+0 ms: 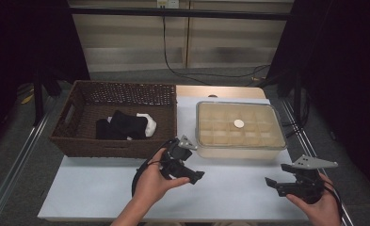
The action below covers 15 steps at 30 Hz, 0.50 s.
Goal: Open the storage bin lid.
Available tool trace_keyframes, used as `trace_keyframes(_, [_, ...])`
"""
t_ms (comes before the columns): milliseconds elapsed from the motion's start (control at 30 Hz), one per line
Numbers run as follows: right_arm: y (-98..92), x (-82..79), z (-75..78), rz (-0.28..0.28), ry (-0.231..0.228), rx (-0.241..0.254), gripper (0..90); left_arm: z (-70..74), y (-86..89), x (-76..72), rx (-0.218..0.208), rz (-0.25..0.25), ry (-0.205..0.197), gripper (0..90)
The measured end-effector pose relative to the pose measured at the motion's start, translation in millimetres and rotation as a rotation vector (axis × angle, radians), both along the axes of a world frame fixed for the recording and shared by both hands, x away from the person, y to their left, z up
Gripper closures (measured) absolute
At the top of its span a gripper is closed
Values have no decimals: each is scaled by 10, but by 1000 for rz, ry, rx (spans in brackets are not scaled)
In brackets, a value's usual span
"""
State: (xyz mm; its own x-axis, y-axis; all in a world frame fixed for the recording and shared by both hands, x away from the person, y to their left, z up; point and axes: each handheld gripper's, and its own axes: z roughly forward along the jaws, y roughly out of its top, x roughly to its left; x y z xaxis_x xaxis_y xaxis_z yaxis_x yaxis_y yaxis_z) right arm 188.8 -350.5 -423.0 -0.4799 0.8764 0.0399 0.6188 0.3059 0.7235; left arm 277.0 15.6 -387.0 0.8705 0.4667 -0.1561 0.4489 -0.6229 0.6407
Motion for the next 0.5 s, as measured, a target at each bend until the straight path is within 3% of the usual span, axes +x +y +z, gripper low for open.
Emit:
trace_keyframes(333, [-45,175,190,-13,16,-15,180,176,-181,272,2,51,18,229])
trace_keyframes(433, [-63,252,232,-22,16,-15,182,225,-240,360,-10,69,5,233])
trace_keyframes(500, [-77,311,259,-31,16,-15,183,267,-284,401,6,78,-4,233])
